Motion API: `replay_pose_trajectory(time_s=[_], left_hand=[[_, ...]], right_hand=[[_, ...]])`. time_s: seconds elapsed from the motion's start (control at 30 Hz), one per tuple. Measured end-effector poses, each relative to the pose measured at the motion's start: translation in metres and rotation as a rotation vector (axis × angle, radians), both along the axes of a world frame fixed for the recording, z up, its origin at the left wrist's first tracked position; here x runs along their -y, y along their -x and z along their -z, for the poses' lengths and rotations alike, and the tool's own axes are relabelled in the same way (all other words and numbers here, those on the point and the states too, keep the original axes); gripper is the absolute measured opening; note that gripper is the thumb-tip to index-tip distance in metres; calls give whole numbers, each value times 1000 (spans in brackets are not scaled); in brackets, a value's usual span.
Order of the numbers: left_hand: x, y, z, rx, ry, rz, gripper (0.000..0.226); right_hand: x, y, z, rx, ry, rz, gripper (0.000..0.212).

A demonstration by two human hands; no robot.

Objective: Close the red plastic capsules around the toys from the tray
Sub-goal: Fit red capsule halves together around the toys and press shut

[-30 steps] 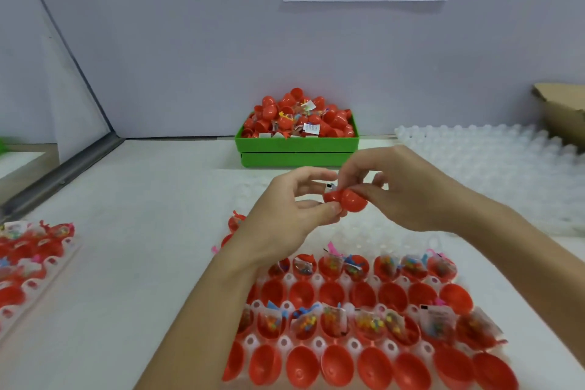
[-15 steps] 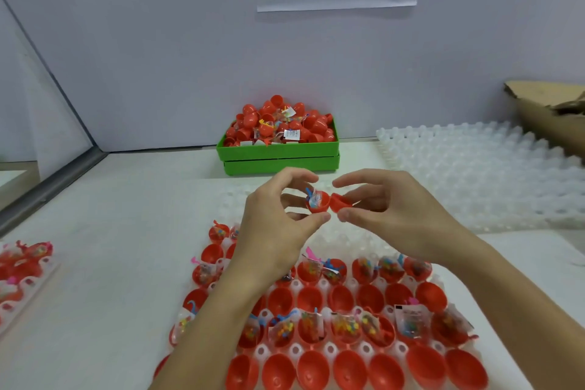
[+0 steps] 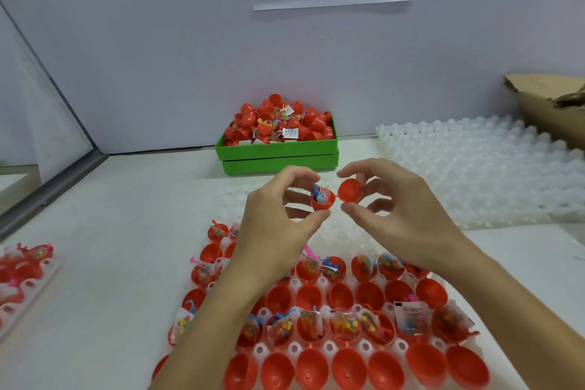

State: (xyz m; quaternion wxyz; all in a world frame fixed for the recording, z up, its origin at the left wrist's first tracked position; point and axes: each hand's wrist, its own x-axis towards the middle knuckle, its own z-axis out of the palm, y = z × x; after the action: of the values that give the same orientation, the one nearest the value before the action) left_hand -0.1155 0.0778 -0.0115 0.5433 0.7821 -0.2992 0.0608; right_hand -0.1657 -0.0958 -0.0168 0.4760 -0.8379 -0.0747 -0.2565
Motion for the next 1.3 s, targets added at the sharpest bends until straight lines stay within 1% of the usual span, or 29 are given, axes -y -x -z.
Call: replay_pose_trajectory(time_s=[0.13, 0.23, 0.4, 0.5, 0.67, 0.97, 1.13, 1.2, 1.3], left_hand=[[1, 1, 2, 6, -13, 28, 38], [0, 2, 3, 8, -17, 68, 36], [0, 3, 1, -9, 6, 86, 35], [-1, 3, -1, -26, 37, 92, 37], [-2, 3, -2, -25, 48, 85, 40], [-1, 3, -2, 8, 42, 73, 35], [-1, 2, 0, 49, 11, 77, 20], [-1, 2, 0, 57, 5, 78, 18], [0, 1, 0, 61, 5, 79, 19]], right_hand=[[2, 2, 0, 66, 131, -43, 36], [2, 2, 2, 73, 207, -37, 27], [4, 3, 2, 75, 118, -64, 20], [3, 3, 3, 82, 167, -86, 23], [5, 4, 2, 95, 233, -63, 32], [4, 2, 5, 96, 254, -54, 27], [3, 3, 6, 71, 134, -47, 32], [3, 4, 5, 58, 74, -41, 36], [2, 4, 3, 35, -25, -54, 35]])
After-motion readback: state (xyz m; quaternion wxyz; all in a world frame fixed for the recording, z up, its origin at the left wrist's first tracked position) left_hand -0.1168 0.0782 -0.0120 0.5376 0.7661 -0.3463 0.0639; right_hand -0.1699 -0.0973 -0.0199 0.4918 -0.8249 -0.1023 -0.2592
